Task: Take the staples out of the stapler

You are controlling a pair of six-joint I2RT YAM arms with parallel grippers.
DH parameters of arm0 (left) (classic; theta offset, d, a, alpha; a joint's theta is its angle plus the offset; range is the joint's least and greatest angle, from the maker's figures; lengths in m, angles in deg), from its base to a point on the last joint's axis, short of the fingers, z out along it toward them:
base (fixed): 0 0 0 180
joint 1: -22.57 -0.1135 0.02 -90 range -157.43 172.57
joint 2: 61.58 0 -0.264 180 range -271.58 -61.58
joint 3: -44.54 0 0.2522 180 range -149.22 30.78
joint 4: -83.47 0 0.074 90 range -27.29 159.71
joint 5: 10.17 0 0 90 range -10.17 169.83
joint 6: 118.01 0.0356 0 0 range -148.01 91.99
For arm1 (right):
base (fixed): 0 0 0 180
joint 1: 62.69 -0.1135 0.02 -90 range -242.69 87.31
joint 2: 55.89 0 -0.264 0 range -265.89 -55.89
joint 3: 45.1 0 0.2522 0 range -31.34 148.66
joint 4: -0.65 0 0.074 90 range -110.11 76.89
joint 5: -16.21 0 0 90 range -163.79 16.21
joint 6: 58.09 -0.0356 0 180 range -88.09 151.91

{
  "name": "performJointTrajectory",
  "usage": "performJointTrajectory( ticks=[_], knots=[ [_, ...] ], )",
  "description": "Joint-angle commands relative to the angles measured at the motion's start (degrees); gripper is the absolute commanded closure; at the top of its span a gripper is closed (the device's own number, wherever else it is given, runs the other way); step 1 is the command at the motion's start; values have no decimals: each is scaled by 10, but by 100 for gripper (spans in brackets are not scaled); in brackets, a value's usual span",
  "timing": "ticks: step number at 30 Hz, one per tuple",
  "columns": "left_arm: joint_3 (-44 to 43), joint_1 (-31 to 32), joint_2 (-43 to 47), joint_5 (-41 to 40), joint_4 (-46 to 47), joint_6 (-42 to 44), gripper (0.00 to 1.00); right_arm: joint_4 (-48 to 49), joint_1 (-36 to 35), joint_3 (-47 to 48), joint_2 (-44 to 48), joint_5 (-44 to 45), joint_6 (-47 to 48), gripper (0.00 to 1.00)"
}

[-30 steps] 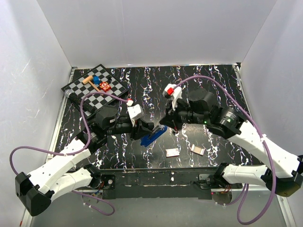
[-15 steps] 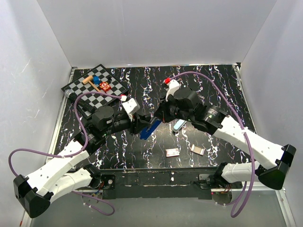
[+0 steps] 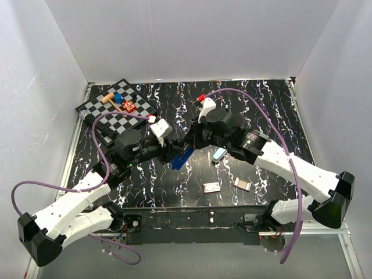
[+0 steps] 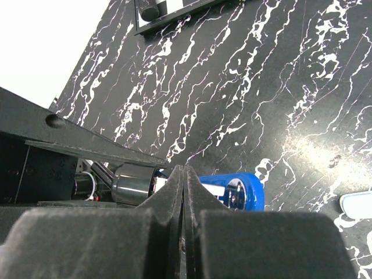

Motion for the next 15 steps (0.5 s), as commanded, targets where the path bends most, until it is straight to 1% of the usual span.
performJointTrajectory(
  ticks=[1, 7, 15],
  knots=[
    [-16, -2, 11, -23, 46, -3, 100, 28, -8, 4, -7, 18, -15, 99],
    [-13, -2, 19, -57, 50, -4, 100, 25, -12, -9, -11, 36, -26, 99],
    [-12, -2, 33, -48, 61, -10, 100, 56, -12, -34, -26, 73, -6, 99]
  ],
)
